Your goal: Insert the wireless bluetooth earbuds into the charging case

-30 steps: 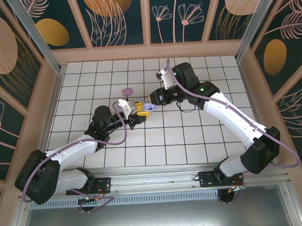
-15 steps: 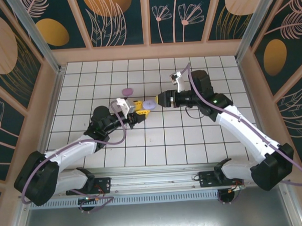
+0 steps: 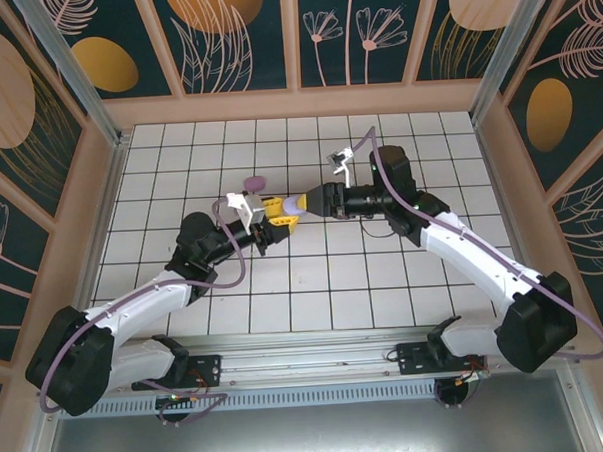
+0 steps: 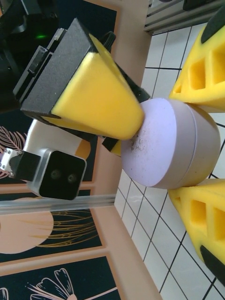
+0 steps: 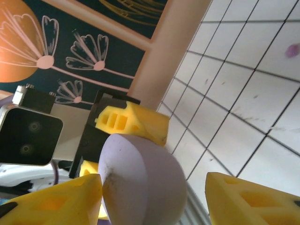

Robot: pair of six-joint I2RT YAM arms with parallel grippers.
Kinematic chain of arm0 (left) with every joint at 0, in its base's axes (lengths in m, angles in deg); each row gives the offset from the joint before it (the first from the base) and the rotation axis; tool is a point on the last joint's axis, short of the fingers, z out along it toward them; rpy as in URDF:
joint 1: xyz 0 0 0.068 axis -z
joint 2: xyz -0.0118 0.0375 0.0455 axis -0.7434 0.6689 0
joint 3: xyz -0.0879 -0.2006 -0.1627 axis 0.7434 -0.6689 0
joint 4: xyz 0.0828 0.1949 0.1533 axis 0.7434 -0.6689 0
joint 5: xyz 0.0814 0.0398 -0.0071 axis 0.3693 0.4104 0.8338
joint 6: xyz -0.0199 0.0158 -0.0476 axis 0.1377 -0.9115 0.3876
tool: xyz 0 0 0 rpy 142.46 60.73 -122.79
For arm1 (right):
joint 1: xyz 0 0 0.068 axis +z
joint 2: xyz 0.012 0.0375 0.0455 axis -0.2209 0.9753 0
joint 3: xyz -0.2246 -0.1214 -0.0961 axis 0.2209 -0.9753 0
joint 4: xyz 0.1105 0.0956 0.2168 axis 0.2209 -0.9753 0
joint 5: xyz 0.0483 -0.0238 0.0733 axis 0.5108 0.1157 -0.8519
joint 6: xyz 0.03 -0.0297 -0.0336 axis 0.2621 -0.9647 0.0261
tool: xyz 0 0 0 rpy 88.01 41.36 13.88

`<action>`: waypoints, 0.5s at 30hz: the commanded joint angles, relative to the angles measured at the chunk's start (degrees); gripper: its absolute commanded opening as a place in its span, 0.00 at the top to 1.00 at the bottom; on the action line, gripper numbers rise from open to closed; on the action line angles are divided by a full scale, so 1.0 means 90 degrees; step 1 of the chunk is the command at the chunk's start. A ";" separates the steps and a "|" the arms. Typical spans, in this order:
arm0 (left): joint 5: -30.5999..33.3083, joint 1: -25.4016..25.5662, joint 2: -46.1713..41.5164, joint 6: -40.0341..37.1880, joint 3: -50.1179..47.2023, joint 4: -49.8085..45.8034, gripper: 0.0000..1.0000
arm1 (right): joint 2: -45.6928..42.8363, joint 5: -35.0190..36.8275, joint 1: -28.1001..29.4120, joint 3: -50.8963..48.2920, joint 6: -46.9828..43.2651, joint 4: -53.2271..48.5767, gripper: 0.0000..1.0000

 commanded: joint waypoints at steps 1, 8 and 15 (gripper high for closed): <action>-0.0150 0.0026 0.0080 0.0205 0.0166 0.0559 1.00 | 0.0171 -0.0585 0.0106 -0.0089 0.0477 0.0673 0.46; -0.0039 0.0023 0.0000 -0.0047 0.0195 0.0076 0.94 | 0.0320 -0.0316 0.0106 0.0080 0.0431 0.0540 0.75; 0.1258 0.0028 -0.0505 -0.0485 0.0051 -0.0641 0.48 | 0.0340 -0.0003 -0.0641 -0.0051 0.0578 0.0545 0.79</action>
